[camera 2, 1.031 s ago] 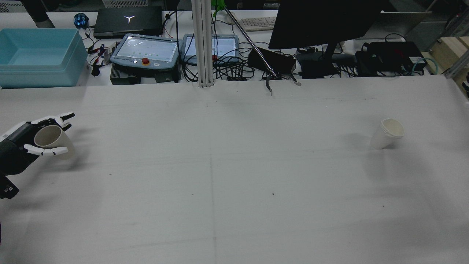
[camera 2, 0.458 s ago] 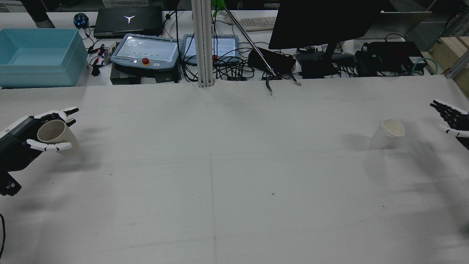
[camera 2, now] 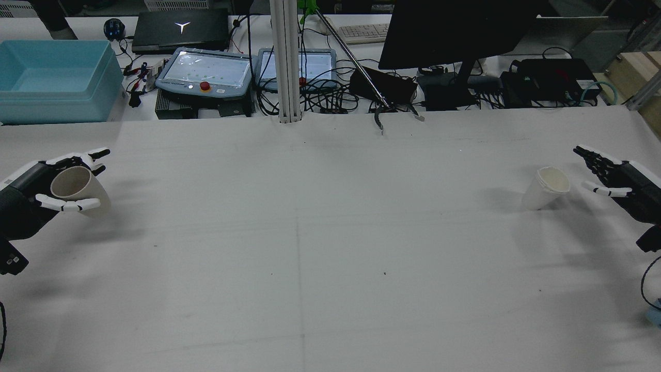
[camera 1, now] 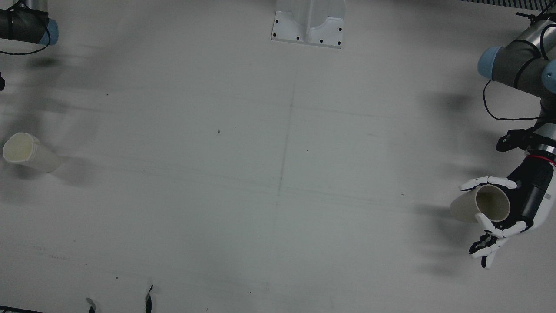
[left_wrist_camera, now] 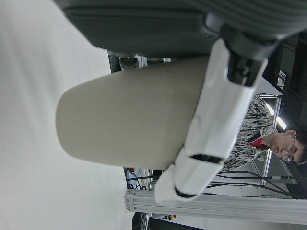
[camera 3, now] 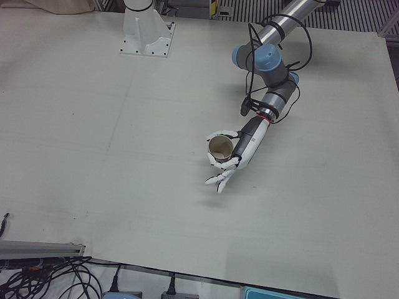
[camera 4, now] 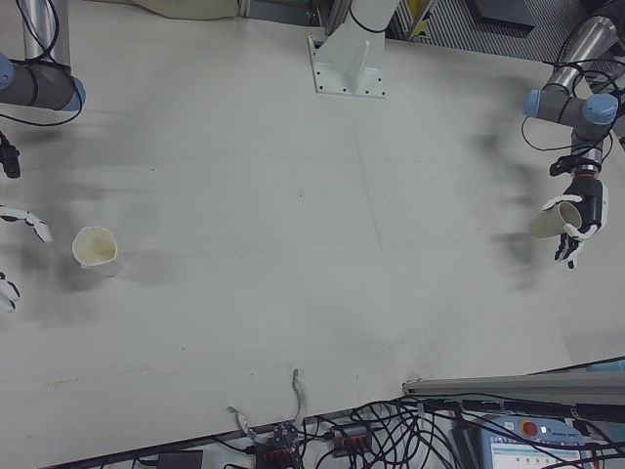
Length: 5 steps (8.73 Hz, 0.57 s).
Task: Pour water
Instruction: 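Reach the right hand to the white cup and grasp it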
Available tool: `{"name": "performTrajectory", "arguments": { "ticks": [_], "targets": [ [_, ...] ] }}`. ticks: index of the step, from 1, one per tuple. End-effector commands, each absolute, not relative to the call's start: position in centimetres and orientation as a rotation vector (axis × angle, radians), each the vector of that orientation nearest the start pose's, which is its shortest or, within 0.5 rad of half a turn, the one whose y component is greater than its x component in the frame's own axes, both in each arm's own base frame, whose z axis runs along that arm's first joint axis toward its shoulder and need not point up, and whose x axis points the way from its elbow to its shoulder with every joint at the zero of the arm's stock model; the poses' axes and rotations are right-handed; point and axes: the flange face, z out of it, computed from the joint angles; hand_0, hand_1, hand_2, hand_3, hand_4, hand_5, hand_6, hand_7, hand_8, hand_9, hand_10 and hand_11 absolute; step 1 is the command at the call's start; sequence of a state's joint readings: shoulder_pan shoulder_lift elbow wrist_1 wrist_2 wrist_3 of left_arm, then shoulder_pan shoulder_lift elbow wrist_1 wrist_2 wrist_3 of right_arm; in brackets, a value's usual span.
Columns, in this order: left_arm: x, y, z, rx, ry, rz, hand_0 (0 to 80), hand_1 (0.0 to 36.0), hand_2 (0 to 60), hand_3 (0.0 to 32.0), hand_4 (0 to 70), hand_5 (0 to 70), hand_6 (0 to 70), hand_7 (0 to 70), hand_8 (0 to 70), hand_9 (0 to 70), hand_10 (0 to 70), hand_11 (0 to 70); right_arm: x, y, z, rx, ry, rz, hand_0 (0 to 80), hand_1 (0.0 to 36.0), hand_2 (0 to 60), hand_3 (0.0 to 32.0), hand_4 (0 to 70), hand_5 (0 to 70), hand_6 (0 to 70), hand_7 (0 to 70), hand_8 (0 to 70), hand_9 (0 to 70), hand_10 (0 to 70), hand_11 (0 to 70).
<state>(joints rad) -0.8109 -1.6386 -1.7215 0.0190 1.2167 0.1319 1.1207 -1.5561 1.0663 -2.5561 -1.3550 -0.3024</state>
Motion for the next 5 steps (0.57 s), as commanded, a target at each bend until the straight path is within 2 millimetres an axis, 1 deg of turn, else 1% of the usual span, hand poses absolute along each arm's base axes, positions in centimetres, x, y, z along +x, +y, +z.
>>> {"name": "performTrajectory", "arguments": {
  "ticks": [1, 2, 3, 4, 5],
  "targets": [
    [23.7, -49.4, 58.2, -0.375, 2.184, -1.794, 80.0, 36.0, 60.0, 0.0, 62.4, 70.0, 15.6, 15.4, 4.6, 2.4, 6.6, 13.6, -7.9, -47.8, 85.7, -0.035, 2.667, -2.302, 60.8, 31.0, 22.7, 0.0, 2.8, 8.7, 9.8, 8.0, 2.9, 1.4, 0.0, 0.0],
    [23.7, -49.4, 58.4, -0.379, 2.182, -1.798, 80.0, 36.0, 60.0, 0.0, 62.3, 70.0, 15.6, 15.4, 4.8, 2.5, 6.6, 13.6, -8.2, -47.6, 85.7, -0.027, 2.675, -2.308, 60.4, 29.7, 17.3, 0.0, 0.0, 8.4, 8.5, 5.8, 2.0, 0.5, 0.0, 0.0],
    [23.7, -49.4, 58.4, -0.378, 2.18, -1.799, 80.0, 36.0, 60.0, 0.0, 63.1, 70.0, 15.7, 15.4, 4.7, 2.5, 6.6, 13.6, -8.7, -47.7, 85.4, -0.028, 2.691, -2.302, 61.4, 30.5, 17.4, 0.0, 0.0, 8.7, 7.9, 4.8, 1.8, 0.4, 0.0, 0.0],
    [23.7, -49.3, 58.7, -0.376, 2.175, -1.803, 80.0, 36.0, 60.0, 0.0, 63.1, 70.0, 15.8, 15.6, 4.8, 2.6, 6.7, 13.8, -9.3, -47.8, 84.9, -0.03, 2.717, -2.294, 63.5, 32.7, 19.3, 0.0, 0.0, 9.3, 7.3, 3.7, 1.8, 0.5, 0.0, 0.0],
    [23.7, -49.3, 58.8, -0.374, 2.172, -1.805, 80.0, 36.0, 60.0, 0.0, 62.4, 70.0, 15.8, 15.4, 4.8, 2.6, 6.8, 14.0, -9.7, -48.3, 83.8, -0.066, 2.752, -2.272, 64.3, 33.5, 19.4, 0.0, 0.0, 9.6, 7.0, 3.5, 1.6, 0.5, 0.0, 0.0]
  ]
}}
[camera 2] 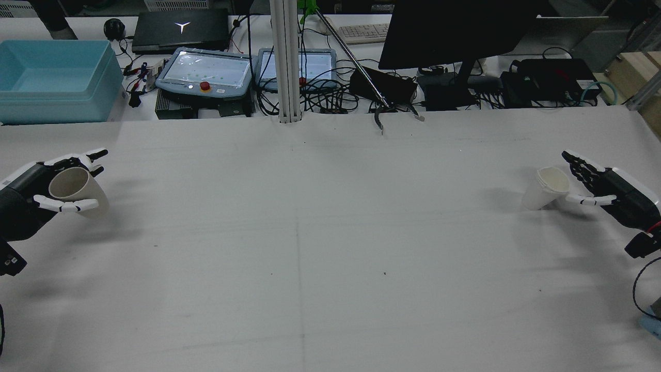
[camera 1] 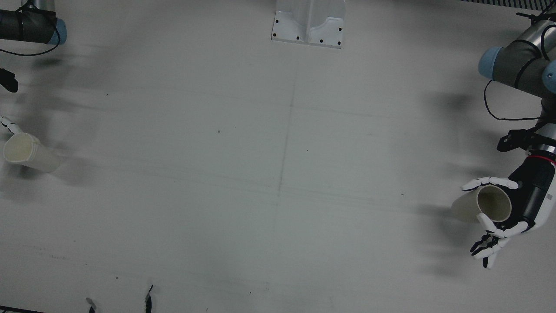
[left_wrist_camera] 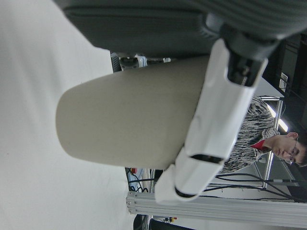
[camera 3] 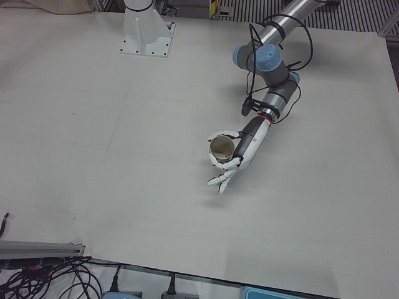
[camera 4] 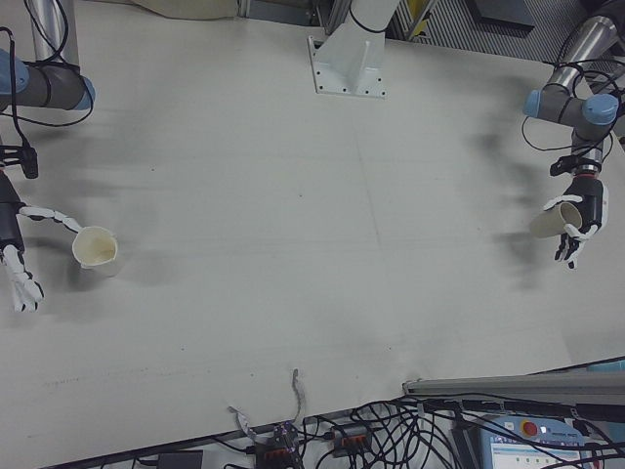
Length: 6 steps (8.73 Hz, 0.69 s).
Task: Pour water
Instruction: 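Reach the right hand to the white cup and grasp it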
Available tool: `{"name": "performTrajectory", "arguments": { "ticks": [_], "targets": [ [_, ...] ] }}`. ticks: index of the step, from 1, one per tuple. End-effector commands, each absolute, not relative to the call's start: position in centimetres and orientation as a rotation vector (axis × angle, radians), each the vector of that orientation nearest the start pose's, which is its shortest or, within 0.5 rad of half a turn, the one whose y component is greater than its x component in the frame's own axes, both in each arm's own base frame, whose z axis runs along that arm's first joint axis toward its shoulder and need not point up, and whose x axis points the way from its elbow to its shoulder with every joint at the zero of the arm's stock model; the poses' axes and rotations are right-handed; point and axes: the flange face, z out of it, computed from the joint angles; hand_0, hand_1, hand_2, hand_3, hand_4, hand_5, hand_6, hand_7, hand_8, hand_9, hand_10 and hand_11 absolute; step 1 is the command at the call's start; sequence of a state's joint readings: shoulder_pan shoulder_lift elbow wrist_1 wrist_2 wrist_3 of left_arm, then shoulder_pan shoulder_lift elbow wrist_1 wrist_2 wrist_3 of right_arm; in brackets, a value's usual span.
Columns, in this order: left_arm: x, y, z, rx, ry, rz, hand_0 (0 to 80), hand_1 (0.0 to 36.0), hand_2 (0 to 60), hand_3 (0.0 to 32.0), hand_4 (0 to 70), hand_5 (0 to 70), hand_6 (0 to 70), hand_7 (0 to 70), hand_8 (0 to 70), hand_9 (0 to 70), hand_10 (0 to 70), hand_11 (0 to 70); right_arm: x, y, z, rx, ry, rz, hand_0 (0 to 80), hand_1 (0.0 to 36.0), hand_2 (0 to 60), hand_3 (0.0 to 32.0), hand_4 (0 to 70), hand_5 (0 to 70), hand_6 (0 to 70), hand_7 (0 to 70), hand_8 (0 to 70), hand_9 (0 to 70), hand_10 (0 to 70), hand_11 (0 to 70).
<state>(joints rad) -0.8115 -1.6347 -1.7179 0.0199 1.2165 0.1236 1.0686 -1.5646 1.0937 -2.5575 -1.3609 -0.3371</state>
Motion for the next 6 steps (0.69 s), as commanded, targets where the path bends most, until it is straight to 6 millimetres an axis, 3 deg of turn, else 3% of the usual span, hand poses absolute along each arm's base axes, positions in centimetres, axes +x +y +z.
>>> {"name": "performTrajectory", "arguments": {
  "ticks": [1, 4, 6],
  "targets": [
    [23.7, -49.3, 58.8, -0.374, 2.172, -1.805, 80.0, 36.0, 60.0, 0.0, 62.1, 70.0, 15.7, 15.3, 4.8, 2.7, 6.9, 14.0, -10.3, -48.7, 82.9, -0.081, 2.78, -2.248, 64.8, 33.7, 20.3, 0.0, 0.0, 9.6, 7.6, 5.0, 1.9, 0.8, 0.0, 0.0],
    [22.8, -48.4, 60.2, -0.371, 2.163, -1.812, 80.0, 36.0, 60.0, 0.0, 62.0, 70.0, 15.7, 15.2, 5.0, 2.7, 6.9, 14.0, -11.9, -49.2, 81.7, -0.071, 2.823, -2.218, 65.2, 34.3, 25.6, 0.0, 3.4, 9.6, 10.3, 11.4, 3.2, 3.0, 0.0, 0.0],
    [22.4, -48.2, 60.6, -0.368, 2.164, -1.814, 80.0, 36.0, 60.0, 0.0, 61.7, 70.0, 15.7, 15.4, 5.1, 2.8, 6.9, 14.0, -12.8, -49.4, 81.0, -0.091, 2.853, -2.2, 69.4, 35.8, 29.5, 0.0, 9.3, 10.0, 12.8, 18.5, 4.1, 5.3, 0.0, 0.0]
  ]
}}
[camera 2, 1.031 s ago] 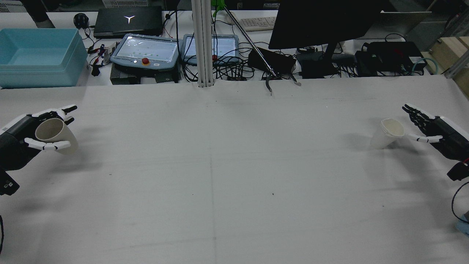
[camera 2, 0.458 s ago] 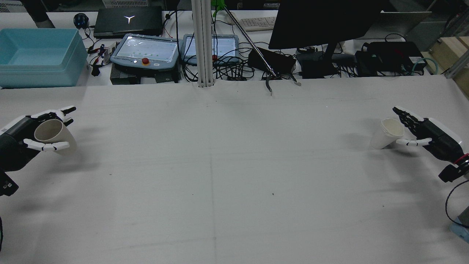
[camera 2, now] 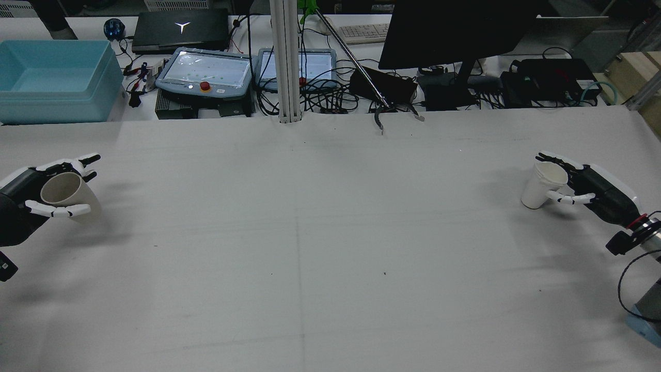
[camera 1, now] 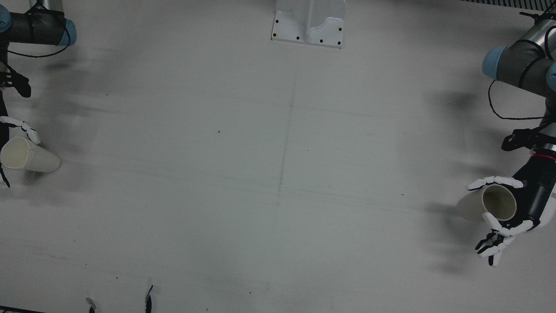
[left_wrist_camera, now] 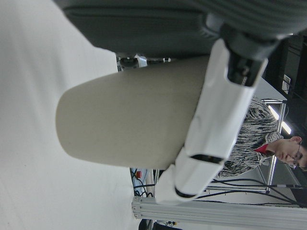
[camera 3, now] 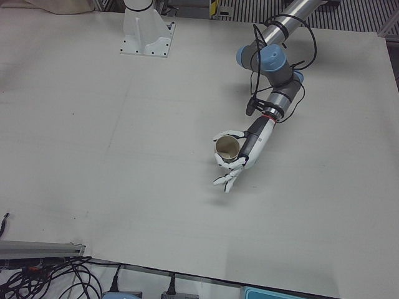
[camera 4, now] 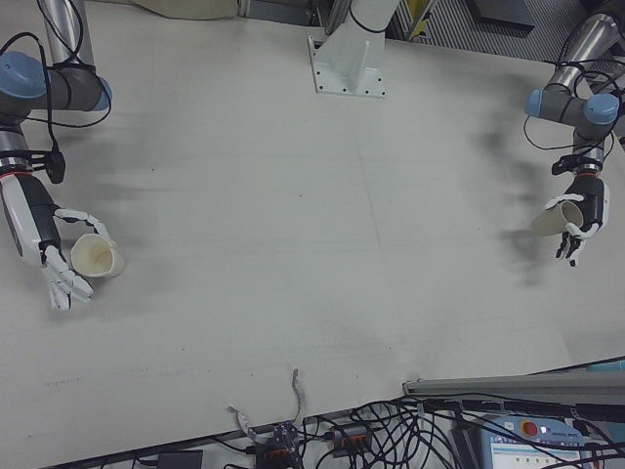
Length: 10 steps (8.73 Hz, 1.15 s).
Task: Pour water
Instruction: 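Reach the right hand to the white cup and grasp it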
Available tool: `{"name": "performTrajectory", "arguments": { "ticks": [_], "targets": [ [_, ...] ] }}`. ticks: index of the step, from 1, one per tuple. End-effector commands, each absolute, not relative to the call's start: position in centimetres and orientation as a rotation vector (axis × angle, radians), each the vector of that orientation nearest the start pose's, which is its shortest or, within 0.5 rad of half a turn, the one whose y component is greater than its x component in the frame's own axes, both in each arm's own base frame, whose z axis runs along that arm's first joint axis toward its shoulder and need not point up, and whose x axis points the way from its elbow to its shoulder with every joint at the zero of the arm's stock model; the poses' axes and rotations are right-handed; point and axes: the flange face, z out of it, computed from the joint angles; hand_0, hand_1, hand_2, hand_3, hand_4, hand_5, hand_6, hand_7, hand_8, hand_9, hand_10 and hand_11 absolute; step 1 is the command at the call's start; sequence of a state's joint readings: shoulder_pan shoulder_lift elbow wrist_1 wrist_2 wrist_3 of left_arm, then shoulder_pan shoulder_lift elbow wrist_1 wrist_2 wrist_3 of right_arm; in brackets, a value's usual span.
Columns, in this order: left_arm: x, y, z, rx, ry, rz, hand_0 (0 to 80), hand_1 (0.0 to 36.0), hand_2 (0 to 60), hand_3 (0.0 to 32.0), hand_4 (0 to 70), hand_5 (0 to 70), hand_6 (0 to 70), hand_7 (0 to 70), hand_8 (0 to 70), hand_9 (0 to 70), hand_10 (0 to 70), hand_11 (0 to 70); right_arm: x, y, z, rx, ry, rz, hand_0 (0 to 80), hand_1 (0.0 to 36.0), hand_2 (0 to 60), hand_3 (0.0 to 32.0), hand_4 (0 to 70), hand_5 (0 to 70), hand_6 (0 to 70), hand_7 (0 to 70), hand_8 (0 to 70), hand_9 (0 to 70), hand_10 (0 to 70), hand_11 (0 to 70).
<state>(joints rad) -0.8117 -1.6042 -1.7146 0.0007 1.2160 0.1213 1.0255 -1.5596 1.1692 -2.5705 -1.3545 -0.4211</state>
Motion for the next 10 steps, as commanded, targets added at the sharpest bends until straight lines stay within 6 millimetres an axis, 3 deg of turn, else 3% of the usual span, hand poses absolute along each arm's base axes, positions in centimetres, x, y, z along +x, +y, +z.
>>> {"name": "performTrajectory", "arguments": {
  "ticks": [1, 2, 3, 4, 5, 6, 7, 8, 9, 10],
  "targets": [
    [22.5, -48.2, 60.5, -0.37, 2.167, -1.812, 80.0, 36.0, 60.0, 0.0, 61.5, 70.0, 15.7, 15.3, 5.1, 2.8, 7.0, 14.2, -13.1, -49.7, 80.4, -0.09, 2.863, -2.184, 72.6, 36.0, 32.6, 0.0, 12.6, 10.5, 15.1, 24.5, 5.7, 8.3, 0.0, 0.0],
    [22.5, -48.2, 60.5, -0.37, 2.167, -1.812, 80.0, 36.0, 60.0, 0.0, 61.2, 70.0, 15.6, 15.3, 5.1, 2.7, 7.0, 14.2, -13.1, -49.9, 79.8, -0.103, 2.869, -2.18, 74.2, 36.0, 33.7, 0.0, 14.2, 10.8, 16.3, 27.4, 6.9, 10.3, 0.0, 0.0],
    [22.5, -48.2, 60.4, -0.371, 2.169, -1.811, 80.0, 36.0, 60.0, 0.0, 60.7, 70.0, 15.5, 15.3, 5.1, 2.8, 6.9, 14.1, -13.2, -50.1, 79.0, -0.106, 2.859, -2.203, 80.0, 36.0, 41.3, 0.0, 21.7, 12.7, 23.9, 41.3, 13.3, 19.8, 0.0, 0.0],
    [22.5, -48.2, 60.3, -0.372, 2.172, -1.809, 80.0, 36.0, 60.0, 0.0, 60.4, 70.0, 15.5, 15.2, 5.1, 2.7, 6.9, 14.1, -13.2, -50.2, 78.3, -0.118, 2.856, -2.211, 80.0, 36.0, 45.2, 0.0, 25.5, 14.2, 29.3, 49.9, 19.9, 29.2, 0.0, 0.0],
    [22.5, -48.2, 60.3, -0.372, 2.172, -1.809, 80.0, 36.0, 60.0, 0.0, 60.4, 70.0, 15.5, 15.2, 5.1, 2.8, 7.0, 14.3, -12.9, -50.2, 78.3, -0.154, 2.83, -2.212, 80.0, 36.0, 52.1, 0.0, 26.9, 16.9, 37.4, 60.8, 31.9, 45.2, 0.0, 0.0],
    [22.5, -48.2, 60.2, -0.373, 2.174, -1.807, 80.0, 36.0, 60.0, 0.0, 60.7, 70.0, 15.4, 15.2, 5.0, 2.7, 6.8, 14.0, -12.7, -50.2, 78.4, -0.172, 2.814, -2.213, 80.0, 36.0, 57.8, 0.0, 25.9, 18.7, 42.0, 66.6, 39.8, 54.6, 0.0, 0.0],
    [22.5, -48.2, 60.1, -0.375, 2.175, -1.805, 80.0, 36.0, 60.0, 0.0, 60.8, 70.0, 15.3, 15.1, 4.9, 2.7, 6.8, 14.0, -12.6, -50.4, 77.8, -0.17, 2.817, -2.193, 80.0, 36.0, 60.0, 0.0, 23.9, 19.9, 43.6, 67.5, 42.3, 57.5, 0.0, 0.0],
    [22.6, -48.2, 59.0, -0.382, 2.186, -1.794, 80.0, 36.0, 60.0, 0.0, 60.7, 70.0, 15.4, 15.1, 4.8, 2.6, 6.8, 13.9, -12.1, -50.6, 75.9, -0.169, 2.826, -2.142, 80.0, 36.0, 60.0, 0.0, 22.4, 20.2, 43.0, 65.4, 42.1, 57.0, 0.0, 0.0],
    [23.0, -48.1, 58.1, -0.383, 2.177, -1.79, 80.0, 36.0, 60.0, 0.0, 61.2, 70.0, 15.5, 15.3, 4.8, 2.5, 6.8, 13.9, -10.0, -50.6, 73.2, -0.215, 2.805, -2.125, 80.0, 36.0, 60.0, 0.0, 21.0, 21.0, 42.4, 63.7, 41.3, 55.7, 0.0, 0.0],
    [23.6, -48.1, 56.6, -0.381, 2.178, -1.772, 80.0, 36.0, 60.0, 0.0, 62.4, 70.0, 15.9, 15.9, 4.8, 2.6, 6.7, 13.9, -7.0, -51.4, 68.7, -0.287, 2.78, -2.098, 80.0, 36.0, 60.0, 0.0, 23.0, 21.6, 43.4, 64.5, 41.1, 55.3, 0.0, 0.0]
  ]
}}
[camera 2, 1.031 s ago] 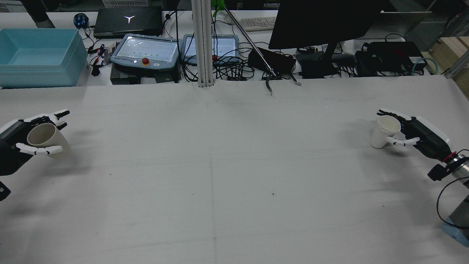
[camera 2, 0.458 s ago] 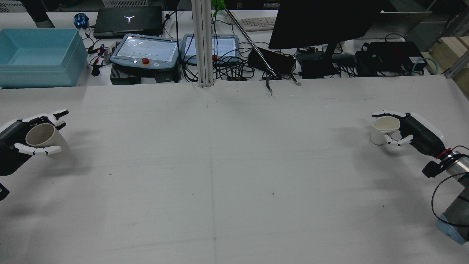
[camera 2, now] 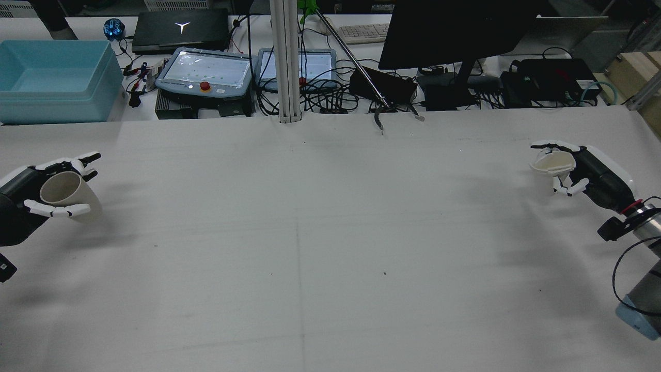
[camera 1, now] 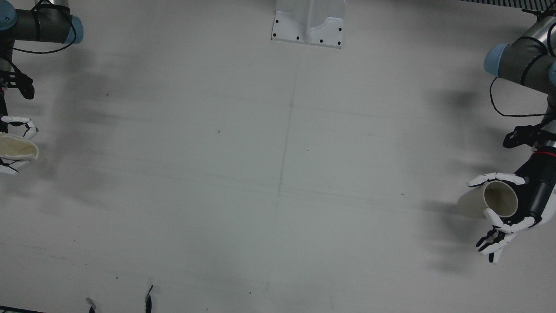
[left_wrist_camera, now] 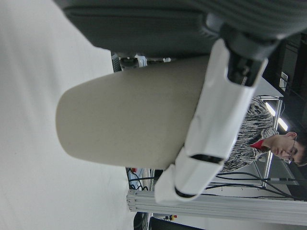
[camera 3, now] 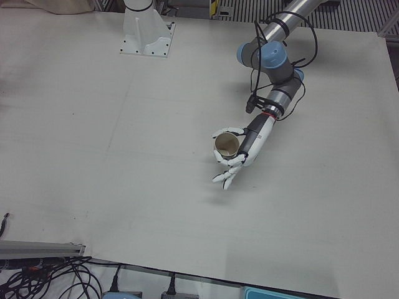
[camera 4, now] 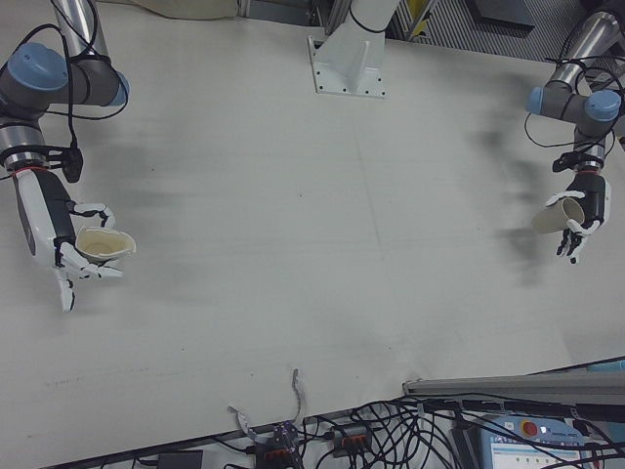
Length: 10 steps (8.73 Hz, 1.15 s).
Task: Pour water
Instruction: 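Lift both cups and carry them toward each other over the table center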
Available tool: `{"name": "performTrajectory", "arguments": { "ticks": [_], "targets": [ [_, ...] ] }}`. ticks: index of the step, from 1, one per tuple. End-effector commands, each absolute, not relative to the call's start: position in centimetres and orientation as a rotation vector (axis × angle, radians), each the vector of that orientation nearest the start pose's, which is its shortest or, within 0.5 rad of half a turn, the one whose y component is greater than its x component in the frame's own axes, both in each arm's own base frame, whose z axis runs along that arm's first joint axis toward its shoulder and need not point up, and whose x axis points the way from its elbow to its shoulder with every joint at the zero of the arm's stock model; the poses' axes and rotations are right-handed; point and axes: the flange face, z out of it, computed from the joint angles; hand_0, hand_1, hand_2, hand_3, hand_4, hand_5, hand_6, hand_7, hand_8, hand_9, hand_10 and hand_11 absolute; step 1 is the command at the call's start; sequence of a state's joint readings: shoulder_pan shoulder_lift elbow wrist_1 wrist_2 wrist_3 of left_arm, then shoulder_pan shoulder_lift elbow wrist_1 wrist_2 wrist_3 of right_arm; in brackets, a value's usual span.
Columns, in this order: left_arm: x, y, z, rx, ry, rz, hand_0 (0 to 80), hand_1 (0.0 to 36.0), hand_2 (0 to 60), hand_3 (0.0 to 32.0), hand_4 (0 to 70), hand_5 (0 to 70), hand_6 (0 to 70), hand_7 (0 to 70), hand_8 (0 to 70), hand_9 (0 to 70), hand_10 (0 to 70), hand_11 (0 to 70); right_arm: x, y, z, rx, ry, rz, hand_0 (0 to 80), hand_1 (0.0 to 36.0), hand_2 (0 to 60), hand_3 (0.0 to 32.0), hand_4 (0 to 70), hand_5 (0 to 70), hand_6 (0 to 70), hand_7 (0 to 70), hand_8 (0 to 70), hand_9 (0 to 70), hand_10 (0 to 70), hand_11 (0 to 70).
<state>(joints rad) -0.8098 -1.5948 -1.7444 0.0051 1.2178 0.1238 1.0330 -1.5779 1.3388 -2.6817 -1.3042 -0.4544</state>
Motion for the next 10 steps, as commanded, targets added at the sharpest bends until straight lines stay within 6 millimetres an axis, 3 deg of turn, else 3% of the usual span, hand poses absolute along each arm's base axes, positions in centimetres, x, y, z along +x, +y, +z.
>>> {"name": "performTrajectory", "arguments": {
  "ticks": [1, 2, 3, 4, 5, 6, 7, 8, 10],
  "targets": [
    [26.7, -48.5, 54.1, -0.419, 2.166, -1.745, 80.0, 36.0, 60.0, 0.0, 63.2, 70.0, 16.2, 16.1, 4.7, 2.6, 6.8, 14.0, -3.3, -52.0, 63.9, -0.358, 2.76, -2.073, 80.0, 36.0, 60.0, 0.0, 26.4, 21.9, 44.7, 64.7, 41.2, 55.4, 0.0, 0.0],
    [30.3, -48.1, 51.8, -0.466, 2.136, -1.716, 80.0, 36.0, 60.0, 0.0, 63.5, 70.0, 16.5, 16.4, 4.7, 2.6, 6.9, 14.1, -0.7, -52.1, 59.5, -0.396, 2.761, -2.086, 80.0, 36.0, 60.0, 0.0, 28.2, 21.7, 45.0, 63.8, 41.6, 55.8, 0.0, 0.0],
    [34.2, -48.4, 47.6, -0.494, 2.137, -1.668, 80.0, 36.0, 60.0, 0.0, 63.0, 70.0, 16.2, 15.9, 4.6, 2.3, 6.8, 13.9, 0.2, -53.3, 53.7, -0.457, 2.776, -2.06, 80.0, 36.0, 60.0, 0.0, 30.5, 21.7, 46.0, 64.5, 41.5, 55.7, 0.0, 0.0],
    [37.5, -49.0, 42.8, -0.495, 2.138, -1.623, 80.0, 36.0, 60.0, 0.0, 62.5, 70.0, 16.1, 15.7, 4.6, 2.3, 6.8, 13.9, 1.1, -54.9, 49.1, -0.587, 2.802, -2.016, 80.0, 36.0, 60.0, 0.0, 34.9, 22.0, 49.0, 69.5, 41.5, 55.9, 0.0, 0.0],
    [41.1, -48.4, 38.6, -0.516, 2.118, -1.584, 80.0, 36.0, 60.0, 0.0, 62.4, 70.0, 16.5, 15.9, 4.9, 2.6, 6.7, 13.8, 0.6, -56.8, 45.0, -0.653, 2.85, -1.932, 80.0, 36.0, 60.0, 0.0, 36.9, 22.6, 51.4, 70.0, 42.8, 57.7, 0.0, 0.0],
    [44.7, -47.4, 36.1, -0.559, 2.088, -1.56, 80.0, 36.0, 60.0, 0.0, 62.6, 70.0, 16.9, 16.1, 5.0, 2.8, 6.9, 14.0, 0.1, -58.6, 41.2, -0.753, 2.888, -1.872, 80.0, 36.0, 60.0, 0.0, 37.4, 22.7, 52.2, 70.0, 42.0, 56.7, 0.0, 0.0],
    [47.1, -48.0, 33.7, -0.57, 2.082, -1.554, 80.0, 36.0, 60.0, 0.0, 62.5, 70.0, 17.7, 16.5, 5.3, 3.0, 7.0, 14.2, -1.2, -59.9, 37.2, -0.871, 2.932, -1.824, 80.0, 36.0, 60.0, 0.0, 44.0, 23.0, 57.0, 70.0, 42.1, 57.5, 0.0, 0.0],
    [48.6, -48.7, 31.6, -0.576, 2.085, -1.547, 80.0, 36.0, 60.0, 0.0, 62.4, 70.0, 18.6, 17.2, 5.5, 3.2, 7.1, 14.2, -3.8, -60.0, 33.6, -0.967, 2.988, -1.76, 80.0, 36.0, 60.0, 0.0, 49.2, 23.0, 59.9, 70.0, 42.0, 57.8, 0.0, 0.0],
    [54.3, -46.0, 29.0, -0.65, 2.041, -1.509, 80.0, 36.0, 60.0, 0.0, 61.6, 70.0, 19.8, 18.0, 5.9, 3.4, 6.8, 13.8, -10.5, -59.1, 26.9, -1.182, 3.067, -1.605, 80.0, 36.0, 60.0, 0.0, 55.8, 22.9, 63.1, 70.0, 41.6, 58.0, 0.0, 0.0]
  ]
}}
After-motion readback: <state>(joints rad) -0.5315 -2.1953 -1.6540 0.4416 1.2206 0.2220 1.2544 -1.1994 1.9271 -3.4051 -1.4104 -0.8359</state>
